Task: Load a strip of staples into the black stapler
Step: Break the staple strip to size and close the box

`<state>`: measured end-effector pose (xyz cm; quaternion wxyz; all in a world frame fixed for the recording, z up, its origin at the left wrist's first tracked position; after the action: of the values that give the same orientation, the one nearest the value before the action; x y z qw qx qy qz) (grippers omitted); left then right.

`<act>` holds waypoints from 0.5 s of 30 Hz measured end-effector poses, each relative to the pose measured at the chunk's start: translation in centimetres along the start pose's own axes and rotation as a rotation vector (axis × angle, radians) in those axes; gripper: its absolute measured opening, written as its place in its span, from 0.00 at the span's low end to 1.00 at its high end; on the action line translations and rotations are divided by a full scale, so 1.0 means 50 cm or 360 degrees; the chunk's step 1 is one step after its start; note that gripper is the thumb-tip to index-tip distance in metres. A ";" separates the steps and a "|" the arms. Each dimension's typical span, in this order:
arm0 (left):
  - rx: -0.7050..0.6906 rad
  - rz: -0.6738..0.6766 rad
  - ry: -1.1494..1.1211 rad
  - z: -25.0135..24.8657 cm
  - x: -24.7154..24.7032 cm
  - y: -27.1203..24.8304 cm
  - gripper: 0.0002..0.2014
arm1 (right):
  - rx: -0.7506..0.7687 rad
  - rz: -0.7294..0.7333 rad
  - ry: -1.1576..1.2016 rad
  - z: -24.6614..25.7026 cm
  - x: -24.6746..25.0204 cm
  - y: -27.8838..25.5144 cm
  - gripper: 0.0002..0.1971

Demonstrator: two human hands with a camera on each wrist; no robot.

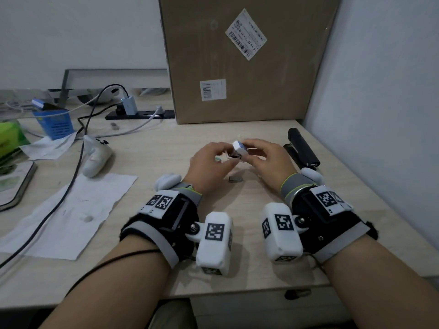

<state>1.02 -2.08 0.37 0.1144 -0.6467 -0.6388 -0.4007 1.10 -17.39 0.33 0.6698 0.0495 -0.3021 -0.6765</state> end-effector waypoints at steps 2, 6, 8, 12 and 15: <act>-0.0067 0.0009 -0.0122 -0.009 0.000 -0.003 0.10 | 0.0030 0.0013 0.0010 0.006 -0.002 -0.002 0.15; -0.0032 -0.0152 -0.0115 -0.009 0.008 0.000 0.03 | -0.0098 0.0061 0.0198 0.016 -0.009 -0.008 0.15; -0.0022 -0.0146 -0.0116 -0.010 0.006 -0.003 0.02 | -0.0114 0.0034 0.0183 0.019 -0.009 -0.009 0.13; 0.0001 -0.0075 -0.0254 -0.015 0.001 -0.007 0.07 | -0.0049 -0.0120 0.0080 0.024 -0.002 -0.009 0.10; 0.0030 -0.0061 -0.0429 -0.020 -0.001 -0.008 0.05 | 0.0064 -0.0097 0.0024 0.032 -0.003 -0.008 0.08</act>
<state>0.30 -2.70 0.84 0.0258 -0.6814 -0.6643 -0.3062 0.01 -16.71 1.38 0.6500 0.0773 -0.3088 -0.6901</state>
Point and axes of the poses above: each hand's wrist, its own y-axis towards the middle knuckle, its own x-axis out of the back of the hand, z = x × y, the point moved 2 cm from there along y, towards the middle knuckle, and after that the axes turned 6 degrees about y, right-handed, at the moved point
